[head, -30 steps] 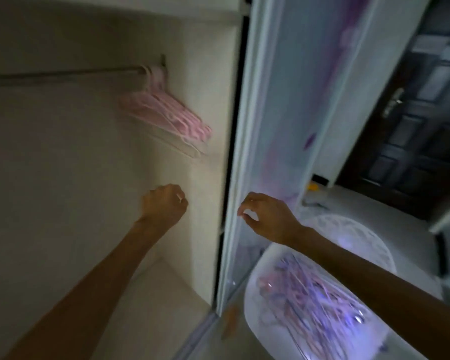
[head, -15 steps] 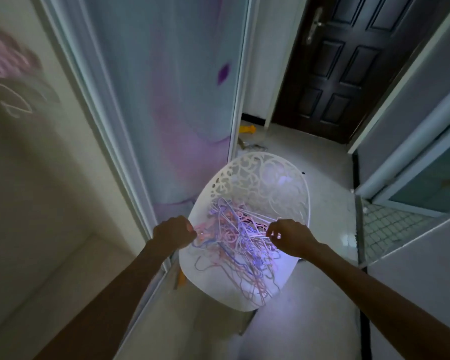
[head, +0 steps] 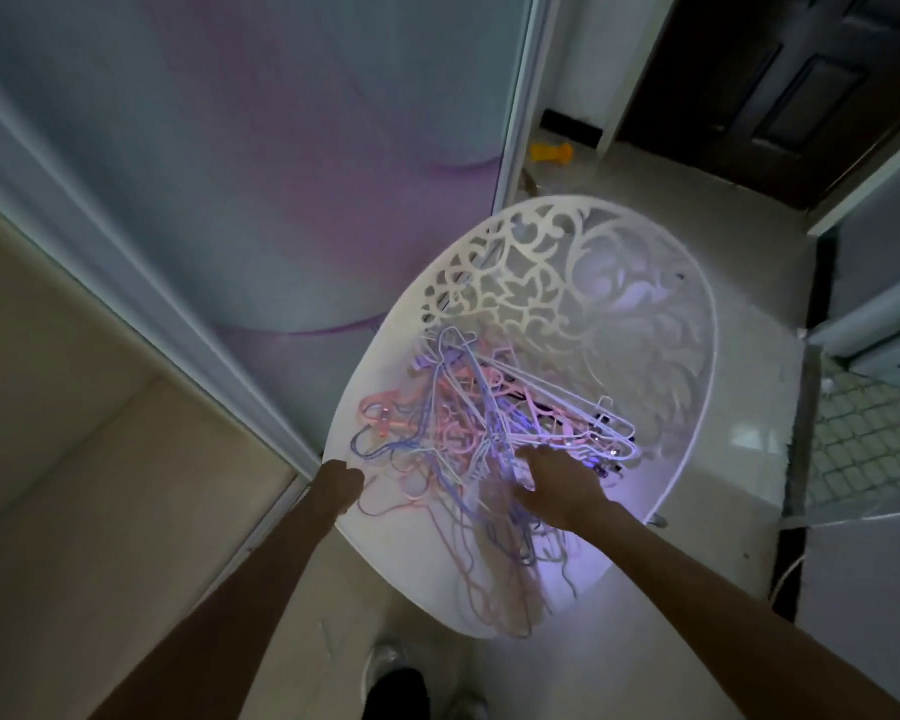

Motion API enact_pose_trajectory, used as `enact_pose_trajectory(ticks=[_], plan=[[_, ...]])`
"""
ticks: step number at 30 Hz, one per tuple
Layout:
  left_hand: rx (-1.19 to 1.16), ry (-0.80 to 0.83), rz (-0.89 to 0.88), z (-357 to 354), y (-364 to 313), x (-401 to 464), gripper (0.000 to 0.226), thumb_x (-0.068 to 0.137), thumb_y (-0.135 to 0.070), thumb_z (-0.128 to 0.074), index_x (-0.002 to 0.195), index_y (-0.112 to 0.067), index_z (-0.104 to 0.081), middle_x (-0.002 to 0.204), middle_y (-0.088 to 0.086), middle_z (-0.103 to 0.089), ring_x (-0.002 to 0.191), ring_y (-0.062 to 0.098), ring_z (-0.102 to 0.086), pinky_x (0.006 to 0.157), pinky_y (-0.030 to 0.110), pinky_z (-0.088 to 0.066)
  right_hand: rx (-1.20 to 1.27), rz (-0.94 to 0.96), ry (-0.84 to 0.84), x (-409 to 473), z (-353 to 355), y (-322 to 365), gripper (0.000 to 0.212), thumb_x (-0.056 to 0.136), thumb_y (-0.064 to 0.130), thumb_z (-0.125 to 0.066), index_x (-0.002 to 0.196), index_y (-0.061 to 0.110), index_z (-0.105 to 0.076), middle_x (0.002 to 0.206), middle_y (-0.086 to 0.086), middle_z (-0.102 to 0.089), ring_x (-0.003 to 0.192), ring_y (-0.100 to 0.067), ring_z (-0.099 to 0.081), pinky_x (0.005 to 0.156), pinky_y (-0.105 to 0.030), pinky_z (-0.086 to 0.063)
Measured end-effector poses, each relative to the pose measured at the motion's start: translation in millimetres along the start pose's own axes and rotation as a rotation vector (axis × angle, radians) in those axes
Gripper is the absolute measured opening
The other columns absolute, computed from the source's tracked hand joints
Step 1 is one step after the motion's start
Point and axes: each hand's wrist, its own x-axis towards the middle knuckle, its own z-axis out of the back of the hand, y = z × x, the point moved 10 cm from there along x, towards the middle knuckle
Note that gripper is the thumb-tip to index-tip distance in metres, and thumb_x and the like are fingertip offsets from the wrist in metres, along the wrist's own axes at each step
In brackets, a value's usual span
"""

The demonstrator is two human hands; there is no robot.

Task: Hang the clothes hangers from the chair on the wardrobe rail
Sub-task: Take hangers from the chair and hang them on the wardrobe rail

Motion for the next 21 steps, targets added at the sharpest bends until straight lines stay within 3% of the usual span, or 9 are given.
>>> enact_pose_trajectory(ticks=[2, 3, 5, 6, 8, 10, 15, 19, 21], plan=[[-0.102, -0.025, 0.002, -2, 6, 27, 0.048, 0.094, -0.006, -0.047, 0.139, 0.008, -0.033, 0.14, 0.026, -0.042, 0.128, 0.036, -0.044, 0.099, 0.034, -0.042, -0.056, 0.007, -0.033, 21, -25, 8, 0.068, 0.086, 0.05, -0.052, 0.141, 0.015, -0.032, 0.138, -0.01, -0.045, 0.127, -0.028, -0.044, 0.103, -0.038, -0.035], [-0.153, -0.033, 0.008, -6, 14, 45, 0.054, 0.094, -0.006, -0.05, 0.141, 0.006, -0.029, 0.137, 0.026, -0.044, 0.125, 0.036, -0.046, 0.102, 0.038, -0.042, -0.084, 0.016, -0.095, 34, -35, 13, 0.07, 0.084, 0.054, -0.051, 0.138, 0.012, -0.037, 0.134, -0.01, -0.049, 0.124, -0.028, -0.047, 0.102, -0.039, -0.036], [-0.309, -0.001, 0.007, -18, 21, 70, 0.052, 0.094, -0.003, -0.048, 0.142, 0.004, -0.029, 0.123, 0.019, -0.053, 0.107, 0.032, -0.054, 0.093, 0.038, -0.043, -0.159, 0.078, -0.232, 55, -45, 34, 0.062, 0.074, 0.058, -0.049, 0.111, 0.01, -0.063, 0.106, -0.008, -0.065, 0.1, -0.026, -0.064, 0.089, -0.036, -0.046], [-0.392, 0.042, 0.013, -25, 22, 76, 0.042, 0.095, -0.001, -0.045, 0.137, 0.001, -0.038, 0.117, 0.017, -0.053, 0.098, 0.026, -0.055, 0.088, 0.036, -0.043, -0.203, 0.112, -0.295, 65, -52, 45, 0.055, 0.069, 0.058, -0.048, 0.093, 0.013, -0.07, 0.09, -0.005, -0.069, 0.085, -0.024, -0.067, 0.082, -0.033, -0.046], [-0.435, 0.066, -0.025, -33, 17, 85, 0.016, 0.096, -0.004, -0.044, 0.104, -0.006, -0.058, 0.098, 0.013, -0.055, 0.081, 0.019, -0.053, 0.073, 0.029, -0.043, -0.278, 0.154, -0.347, 79, -63, 62, 0.045, 0.068, 0.053, -0.045, 0.069, 0.015, -0.07, 0.074, -0.001, -0.067, 0.07, -0.021, -0.065, 0.07, -0.031, -0.041], [-0.464, 0.013, -0.083, -31, 15, 95, 0.013, 0.096, -0.012, -0.046, 0.093, -0.007, -0.057, 0.079, 0.006, -0.057, 0.073, 0.017, -0.052, 0.064, 0.025, -0.04, -0.299, 0.145, -0.364, 91, -70, 73, 0.041, 0.07, 0.048, -0.045, 0.061, 0.015, -0.068, 0.068, -0.001, -0.065, 0.065, -0.021, -0.063, 0.062, -0.026, -0.046], [-0.67, 0.001, -0.11, -27, 13, 89, 0.01, 0.096, -0.017, -0.048, 0.098, -0.011, -0.055, 0.08, -0.001, -0.06, 0.072, 0.011, -0.056, 0.068, 0.023, -0.044, -0.127, 0.085, -0.358, 91, -73, 65, 0.045, 0.079, 0.041, -0.036, 0.054, 0.012, -0.062, 0.055, -0.005, -0.062, 0.058, -0.029, -0.061, 0.052, -0.032, -0.048], [-0.665, 0.148, -0.167, -28, -10, 72, 0.012, 0.095, -0.017, -0.051, 0.103, -0.009, -0.056, 0.084, 0.002, -0.062, 0.076, 0.013, -0.058, 0.075, 0.025, -0.047, 0.231, 0.054, -0.292, 80, -64, 45, 0.046, 0.088, 0.041, -0.035, 0.082, 0.009, -0.068, 0.081, -0.016, -0.069, 0.082, -0.035, -0.062, 0.071, -0.038, -0.046], [-0.623, 0.234, -0.225, -31, -27, 61, 0.016, 0.092, -0.019, -0.054, 0.105, -0.011, -0.06, 0.09, 0.003, -0.064, 0.081, 0.012, -0.059, 0.083, 0.026, -0.047, 0.468, -0.014, -0.3, 74, -56, 25, 0.037, 0.091, 0.04, -0.047, 0.087, 0.013, -0.072, 0.082, -0.013, -0.07, 0.082, -0.031, -0.064, 0.069, -0.033, -0.044]])
